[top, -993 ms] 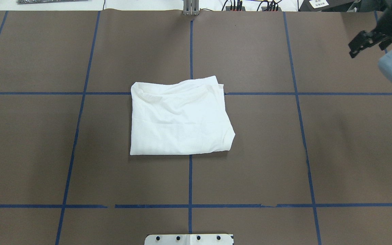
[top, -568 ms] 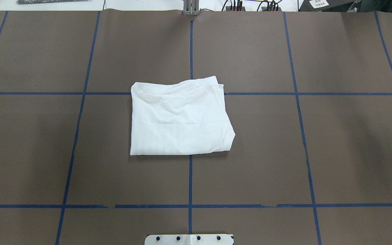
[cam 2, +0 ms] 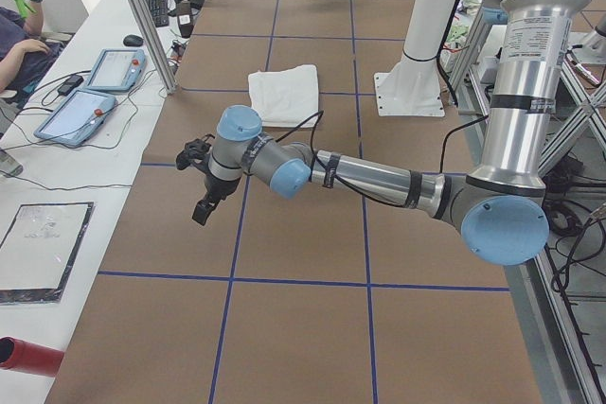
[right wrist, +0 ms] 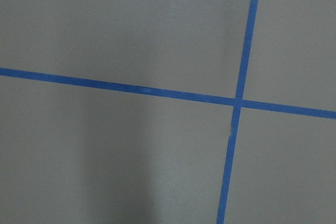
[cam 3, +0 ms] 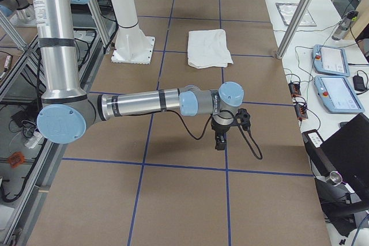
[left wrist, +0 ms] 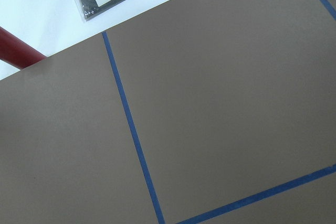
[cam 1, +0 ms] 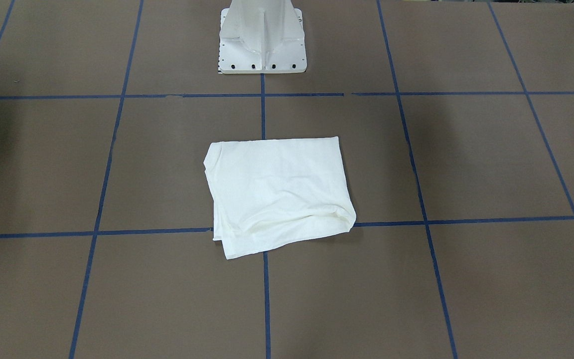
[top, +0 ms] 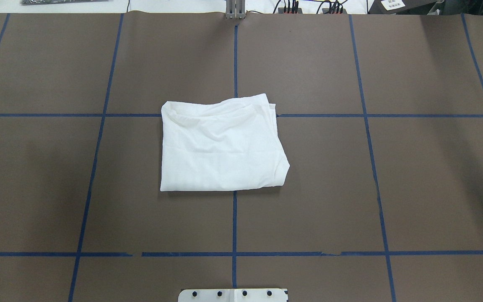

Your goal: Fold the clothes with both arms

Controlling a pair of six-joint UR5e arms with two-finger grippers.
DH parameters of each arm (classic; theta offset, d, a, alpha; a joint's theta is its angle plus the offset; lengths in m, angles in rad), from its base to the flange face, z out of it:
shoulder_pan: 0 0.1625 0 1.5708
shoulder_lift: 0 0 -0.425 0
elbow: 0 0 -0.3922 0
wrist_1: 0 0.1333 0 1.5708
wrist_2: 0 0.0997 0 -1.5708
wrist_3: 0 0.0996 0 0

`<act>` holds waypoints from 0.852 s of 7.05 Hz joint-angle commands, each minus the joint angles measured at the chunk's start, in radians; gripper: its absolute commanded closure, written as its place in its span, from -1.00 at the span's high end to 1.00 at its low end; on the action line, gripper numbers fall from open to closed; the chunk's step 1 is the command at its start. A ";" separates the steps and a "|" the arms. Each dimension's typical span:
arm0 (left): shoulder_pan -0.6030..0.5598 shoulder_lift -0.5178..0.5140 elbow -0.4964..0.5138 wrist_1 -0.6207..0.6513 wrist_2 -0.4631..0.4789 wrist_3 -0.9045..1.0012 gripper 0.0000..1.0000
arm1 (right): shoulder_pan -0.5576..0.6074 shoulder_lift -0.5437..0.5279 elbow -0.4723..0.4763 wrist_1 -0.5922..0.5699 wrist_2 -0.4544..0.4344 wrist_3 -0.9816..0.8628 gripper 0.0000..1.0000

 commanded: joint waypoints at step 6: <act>-0.140 0.140 0.008 0.320 -0.208 0.300 1.00 | 0.183 -0.157 0.005 0.014 0.111 0.041 1.00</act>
